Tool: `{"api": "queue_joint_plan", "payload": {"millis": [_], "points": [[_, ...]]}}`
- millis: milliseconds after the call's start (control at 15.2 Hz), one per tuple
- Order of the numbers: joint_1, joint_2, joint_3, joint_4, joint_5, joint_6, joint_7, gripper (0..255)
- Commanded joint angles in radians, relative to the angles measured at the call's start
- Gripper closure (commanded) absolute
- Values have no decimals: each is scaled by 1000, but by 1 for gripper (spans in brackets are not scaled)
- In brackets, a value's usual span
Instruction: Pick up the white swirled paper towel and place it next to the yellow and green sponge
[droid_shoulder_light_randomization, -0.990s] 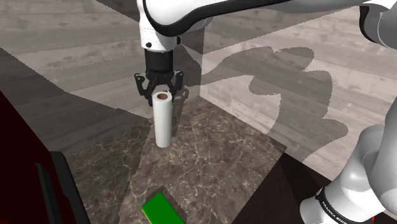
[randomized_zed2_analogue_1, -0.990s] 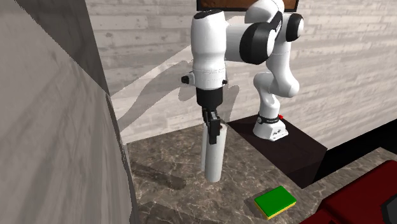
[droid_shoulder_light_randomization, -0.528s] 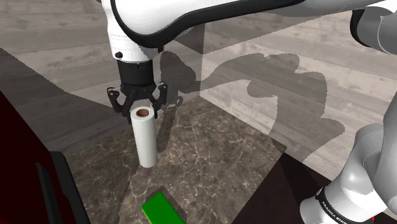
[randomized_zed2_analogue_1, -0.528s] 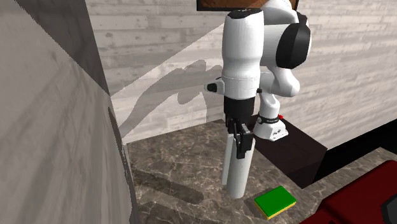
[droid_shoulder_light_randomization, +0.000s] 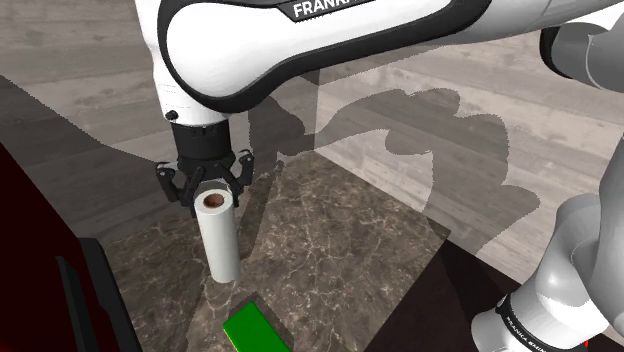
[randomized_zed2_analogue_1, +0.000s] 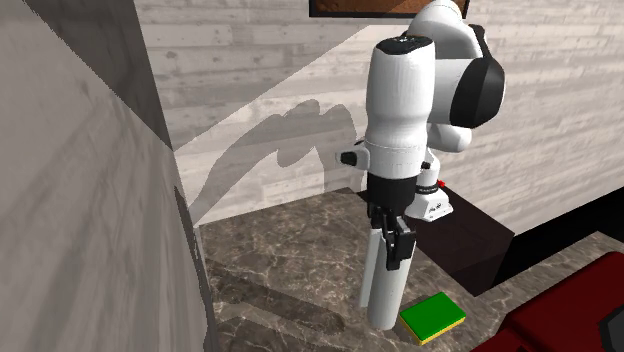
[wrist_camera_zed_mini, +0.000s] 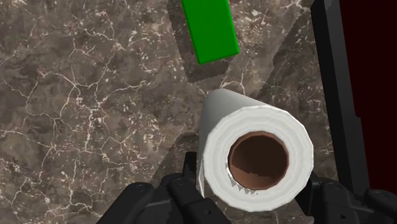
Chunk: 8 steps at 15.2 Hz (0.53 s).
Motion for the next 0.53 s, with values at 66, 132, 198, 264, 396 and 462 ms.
{"api": "queue_joint_plan", "payload": {"millis": [66,132,198,264,396,462], "points": [[0,9,-1,-27,-2,36,0,255],[0,12,-1,-37,-3,49,0,255],[0,14,-2,-46,-4,61,0,255],[0,17,-2,-56,-5,73,0,255],[1,24,-3,-74,-6,98,0,255],[1,27,-3,-83,-7,110,0,255]]}}
